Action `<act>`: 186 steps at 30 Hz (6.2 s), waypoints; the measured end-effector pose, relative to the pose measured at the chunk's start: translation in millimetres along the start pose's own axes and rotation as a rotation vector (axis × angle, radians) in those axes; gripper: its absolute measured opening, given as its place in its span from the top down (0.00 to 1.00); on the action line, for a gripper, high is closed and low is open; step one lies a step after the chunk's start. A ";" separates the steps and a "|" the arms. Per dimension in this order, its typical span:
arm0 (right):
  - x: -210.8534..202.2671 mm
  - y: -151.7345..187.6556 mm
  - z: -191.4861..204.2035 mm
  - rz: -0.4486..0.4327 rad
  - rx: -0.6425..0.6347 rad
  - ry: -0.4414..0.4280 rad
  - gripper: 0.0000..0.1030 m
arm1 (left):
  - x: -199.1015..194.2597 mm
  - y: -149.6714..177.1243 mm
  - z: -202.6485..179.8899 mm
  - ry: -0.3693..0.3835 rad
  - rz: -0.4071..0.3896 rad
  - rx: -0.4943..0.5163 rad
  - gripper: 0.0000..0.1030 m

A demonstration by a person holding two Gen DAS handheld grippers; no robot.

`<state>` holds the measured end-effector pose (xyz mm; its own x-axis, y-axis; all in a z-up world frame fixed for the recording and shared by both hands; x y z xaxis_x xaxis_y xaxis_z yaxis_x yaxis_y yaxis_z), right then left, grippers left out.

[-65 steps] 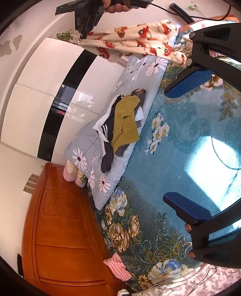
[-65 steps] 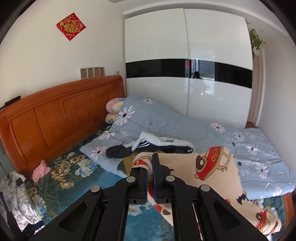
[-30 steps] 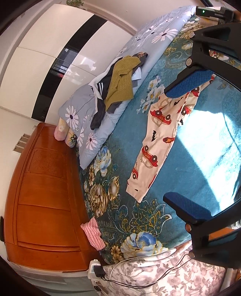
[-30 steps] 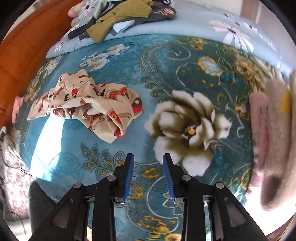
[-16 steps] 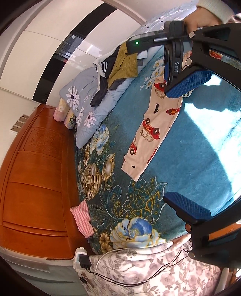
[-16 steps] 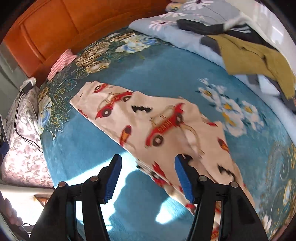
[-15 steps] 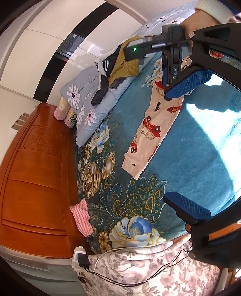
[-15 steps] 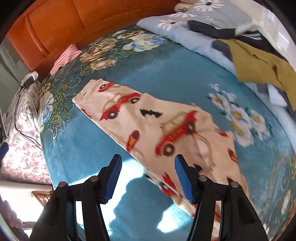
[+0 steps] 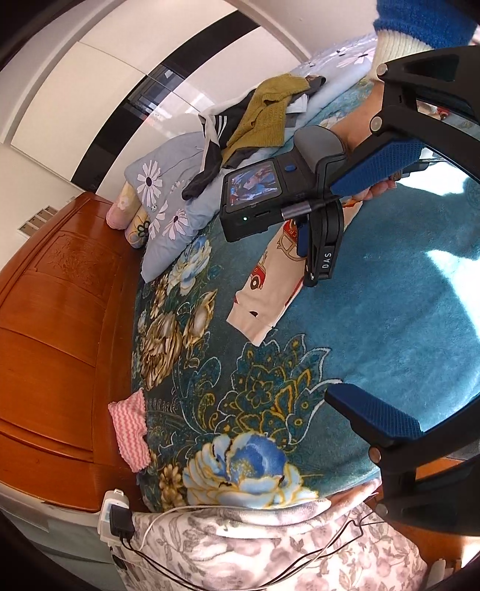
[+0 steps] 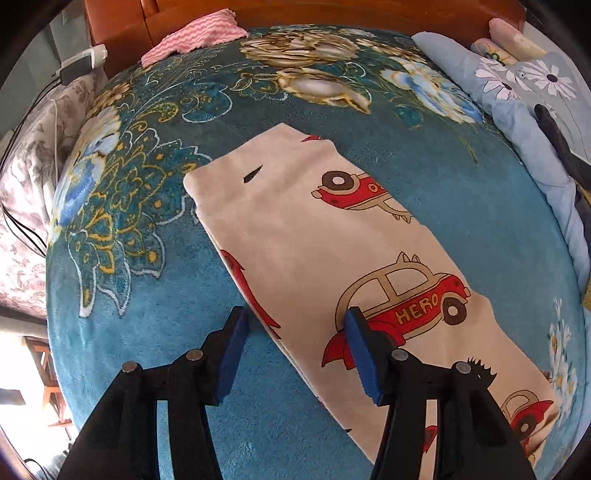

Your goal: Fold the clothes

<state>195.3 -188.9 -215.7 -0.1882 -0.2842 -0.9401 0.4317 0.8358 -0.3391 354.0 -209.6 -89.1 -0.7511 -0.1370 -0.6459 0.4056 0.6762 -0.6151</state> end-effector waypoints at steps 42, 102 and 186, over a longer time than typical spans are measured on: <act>-347.4 563.8 -360.8 -0.231 1.406 0.531 0.95 | 129.0 72.0 -226.1 0.195 0.420 0.332 0.00; -371.5 391.2 -412.0 -0.607 1.160 0.404 0.94 | 189.9 -103.4 -188.1 -0.156 0.210 0.507 0.92; -133.0 320.5 -209.5 -0.296 1.282 -0.349 0.93 | 184.9 -54.2 -52.5 -0.076 0.282 -0.047 0.99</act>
<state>173.9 215.2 -192.1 -0.2674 -0.6377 -0.7224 0.9599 -0.2416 -0.1420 165.8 -233.6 -151.4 -0.5702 0.0088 -0.8214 0.5671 0.7276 -0.3859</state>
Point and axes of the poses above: each gripper's, at about its wrist camera, not at the fingertips, and x roughly the way its jaws point, z to its left, y to its underside, the point moved 9 cm from there along x, roughly the way its jaws point, and after that the axes turned 3 degrees about -x, right-handed, at the moved point
